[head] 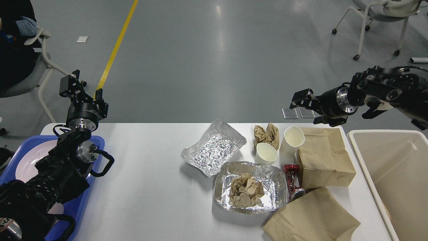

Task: Tidy desktop
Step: 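Lower the right gripper onto the white paper cup and grasp it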

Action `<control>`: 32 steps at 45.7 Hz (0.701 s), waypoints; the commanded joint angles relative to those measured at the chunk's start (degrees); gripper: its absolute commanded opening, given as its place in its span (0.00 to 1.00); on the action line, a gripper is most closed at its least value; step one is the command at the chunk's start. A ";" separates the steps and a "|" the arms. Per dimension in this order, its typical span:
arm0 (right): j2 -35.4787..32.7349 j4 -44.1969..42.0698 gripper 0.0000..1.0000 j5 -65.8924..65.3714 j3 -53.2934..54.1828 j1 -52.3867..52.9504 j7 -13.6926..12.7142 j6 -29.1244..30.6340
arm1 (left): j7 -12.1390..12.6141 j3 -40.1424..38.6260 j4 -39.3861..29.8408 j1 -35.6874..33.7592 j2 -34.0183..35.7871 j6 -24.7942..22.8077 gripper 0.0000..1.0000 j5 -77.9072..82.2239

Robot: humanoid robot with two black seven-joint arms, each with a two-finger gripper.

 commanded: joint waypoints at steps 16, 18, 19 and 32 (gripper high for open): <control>7.24 15.41 1.00 -0.31 -19.19 21.62 -0.74 1.37 | 0.00 0.00 0.00 0.06 0.00 0.00 0.96 -0.02; 6.98 15.67 1.00 -0.23 -19.54 23.73 -0.56 1.37 | 0.00 0.00 0.00 -0.03 0.00 0.00 0.96 -0.02; 6.98 16.20 1.00 -0.14 -19.98 24.61 -0.56 1.37 | 0.00 0.00 0.00 -0.03 0.00 0.00 0.96 -0.02; 6.89 19.55 1.00 2.32 -24.55 24.81 -0.47 -0.82 | 0.00 0.00 0.00 -0.03 0.00 0.00 0.96 -0.02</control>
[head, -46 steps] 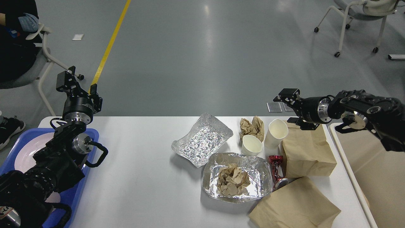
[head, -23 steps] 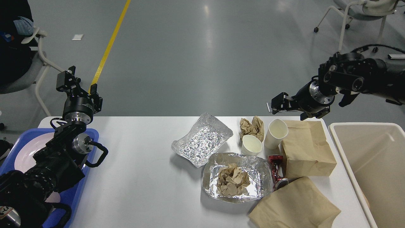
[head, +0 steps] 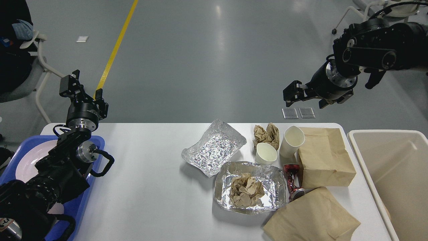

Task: Tidy desktop
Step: 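Lower the right gripper onto the white paper cup and grasp it, then lift the white cup and carry it to the white bin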

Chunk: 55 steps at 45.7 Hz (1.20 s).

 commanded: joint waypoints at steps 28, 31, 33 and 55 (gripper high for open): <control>2.47 -18.99 1.00 1.21 5.11 -30.77 -0.05 -13.65 | 0.00 0.00 0.00 -0.03 0.00 0.00 0.96 0.00; 3.00 -19.87 1.00 1.21 5.37 -31.56 -0.14 -13.82 | 0.00 0.00 0.00 -0.03 0.00 0.00 0.96 0.00; 3.53 -20.66 1.00 1.21 5.37 -32.09 -0.14 -14.00 | 0.00 0.00 0.00 -0.03 0.00 0.00 0.96 0.00; 8.10 -27.52 0.70 7.45 3.88 -40.27 -0.58 -21.91 | 0.00 0.00 0.00 -0.03 0.00 0.00 0.96 0.00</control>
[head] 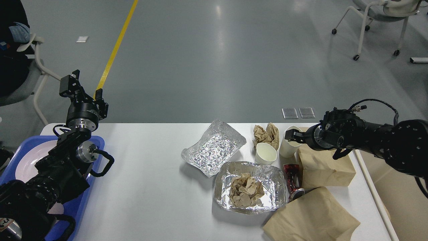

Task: Tidy desktop
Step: 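Lift the white cup and carry it to the white bin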

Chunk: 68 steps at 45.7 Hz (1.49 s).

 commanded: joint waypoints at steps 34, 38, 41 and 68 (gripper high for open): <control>-2.46 0.62 0.00 0.87 -2.33 2.02 -0.02 -0.18 | 0.00 0.00 0.00 0.06 0.00 0.00 0.96 -0.01; -4.57 2.72 0.00 0.78 -2.16 4.39 0.16 0.17 | 0.00 0.00 0.00 -0.03 0.00 0.00 0.96 -0.01; -6.06 5.36 0.00 0.78 -2.16 6.85 0.33 0.44 | 0.00 0.00 0.00 0.06 0.00 0.00 0.96 -0.01; -24.96 19.34 0.00 0.69 1.53 42.27 0.77 15.28 | 0.00 0.00 0.00 0.06 0.00 0.00 0.96 -0.01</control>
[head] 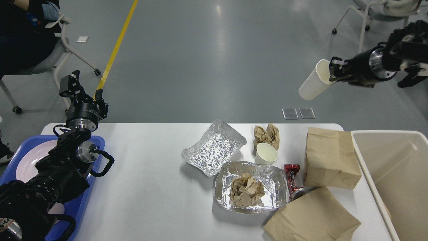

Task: Tidy desktop
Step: 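Lift the white cup and carry it to the white bin, then release the cup into the bin and raise the right gripper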

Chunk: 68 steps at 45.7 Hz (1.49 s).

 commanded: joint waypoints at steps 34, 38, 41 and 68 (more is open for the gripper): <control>-10.39 -13.69 0.00 0.97 0.35 -26.39 -0.79 -20.97 | 0.00 0.00 0.00 0.06 0.00 0.00 0.96 0.00; -10.39 -14.48 0.00 0.97 0.35 -31.40 -0.79 -23.17 | 0.00 0.00 0.00 0.06 0.00 0.00 0.96 0.00; -10.48 -15.19 0.00 0.97 0.44 -35.09 -0.79 -24.57 | 0.00 0.00 0.00 0.06 0.00 0.00 0.96 0.00; -5.47 -27.49 0.98 0.97 10.20 -55.58 -0.71 -30.82 | 0.00 0.00 0.00 -0.03 0.00 0.00 0.96 0.00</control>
